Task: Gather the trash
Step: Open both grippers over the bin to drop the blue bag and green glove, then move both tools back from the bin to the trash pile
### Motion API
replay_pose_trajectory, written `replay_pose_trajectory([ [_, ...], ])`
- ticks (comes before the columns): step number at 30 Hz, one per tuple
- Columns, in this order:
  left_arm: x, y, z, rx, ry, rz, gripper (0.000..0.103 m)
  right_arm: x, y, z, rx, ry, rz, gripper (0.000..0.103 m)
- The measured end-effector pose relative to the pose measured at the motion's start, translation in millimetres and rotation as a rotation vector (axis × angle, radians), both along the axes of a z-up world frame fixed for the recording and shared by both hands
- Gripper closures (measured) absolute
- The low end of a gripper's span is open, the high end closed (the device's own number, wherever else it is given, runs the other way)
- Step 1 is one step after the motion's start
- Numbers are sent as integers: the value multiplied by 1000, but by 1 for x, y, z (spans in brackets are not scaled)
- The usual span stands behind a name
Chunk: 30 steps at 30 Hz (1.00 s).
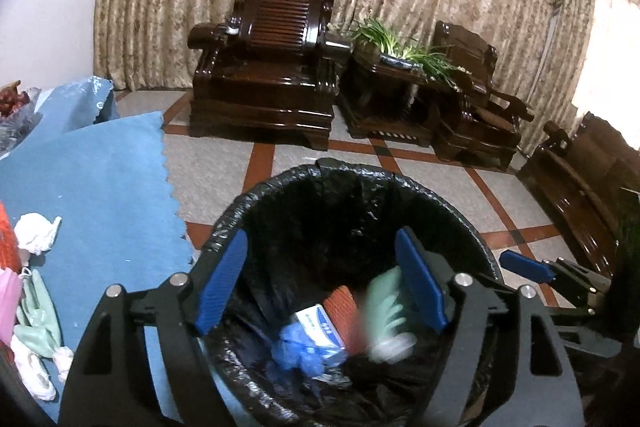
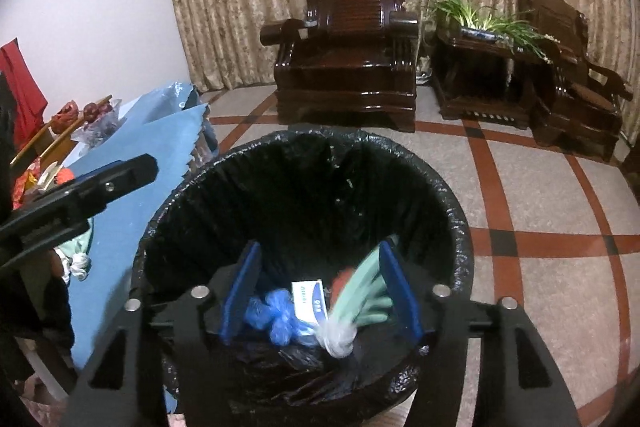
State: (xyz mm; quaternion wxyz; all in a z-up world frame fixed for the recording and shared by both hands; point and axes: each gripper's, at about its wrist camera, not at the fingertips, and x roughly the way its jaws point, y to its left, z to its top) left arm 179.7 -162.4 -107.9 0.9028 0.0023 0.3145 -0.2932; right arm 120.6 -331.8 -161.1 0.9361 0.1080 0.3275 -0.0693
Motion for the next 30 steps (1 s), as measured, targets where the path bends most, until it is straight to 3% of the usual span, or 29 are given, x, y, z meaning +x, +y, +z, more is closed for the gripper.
replay_pose_trajectory([
  [4, -2, 12, 6, -6, -10, 22, 15, -1, 4, 5, -13, -20, -3, 10],
  [6, -4, 21, 9, -12, -16, 36, 13, 1, 6, 8, -11, -29, -1, 6],
  [15, -17, 67, 21, 11, -41, 121, 9, 8, 27, 21, -4, -59, 37, 6],
  [30, -35, 161, 34, 37, -63, 311, 9, 34, 102, 34, -8, -86, 200, 6],
])
